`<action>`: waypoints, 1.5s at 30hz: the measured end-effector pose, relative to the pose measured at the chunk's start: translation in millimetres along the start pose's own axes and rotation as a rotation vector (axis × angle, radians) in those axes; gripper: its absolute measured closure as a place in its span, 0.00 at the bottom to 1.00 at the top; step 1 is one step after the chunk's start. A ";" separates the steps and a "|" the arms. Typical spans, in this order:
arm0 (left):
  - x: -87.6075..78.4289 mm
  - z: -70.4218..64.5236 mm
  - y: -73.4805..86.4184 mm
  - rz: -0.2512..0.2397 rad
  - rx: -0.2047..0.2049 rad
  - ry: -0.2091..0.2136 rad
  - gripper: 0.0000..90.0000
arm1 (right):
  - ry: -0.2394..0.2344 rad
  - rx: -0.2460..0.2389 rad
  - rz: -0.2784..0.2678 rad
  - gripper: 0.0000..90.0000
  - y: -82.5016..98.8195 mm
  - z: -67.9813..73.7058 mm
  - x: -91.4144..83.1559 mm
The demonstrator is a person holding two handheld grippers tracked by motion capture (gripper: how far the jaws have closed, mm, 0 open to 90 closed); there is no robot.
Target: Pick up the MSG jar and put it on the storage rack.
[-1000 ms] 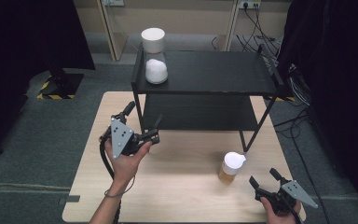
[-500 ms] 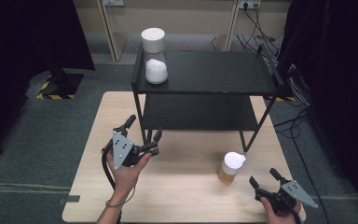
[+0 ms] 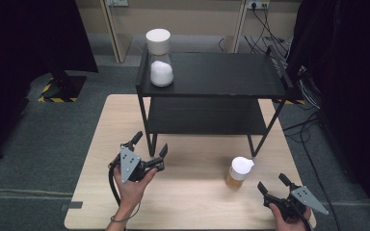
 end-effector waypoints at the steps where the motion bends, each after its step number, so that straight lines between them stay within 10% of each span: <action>1: -0.8 0.0 2.2 0.005 -0.002 -0.002 0.10 | 0.000 0.000 0.000 0.07 0.0 0.0 0.0; 45: -21.4 -5.8 74.6 0.145 -0.098 0.025 0.10 | -0.006 0.002 -0.002 0.07 0.3 -1.1 -0.2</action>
Point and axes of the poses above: each handheld gripper's, and its own axes: x roughly forward along the jaws, y roughly out of its underside, z roughly to its left, the point moved 5 cm from there along x, roughly forward along the jaws, and after that the axes turned 8 degrees about y, right-handed, at the moved point
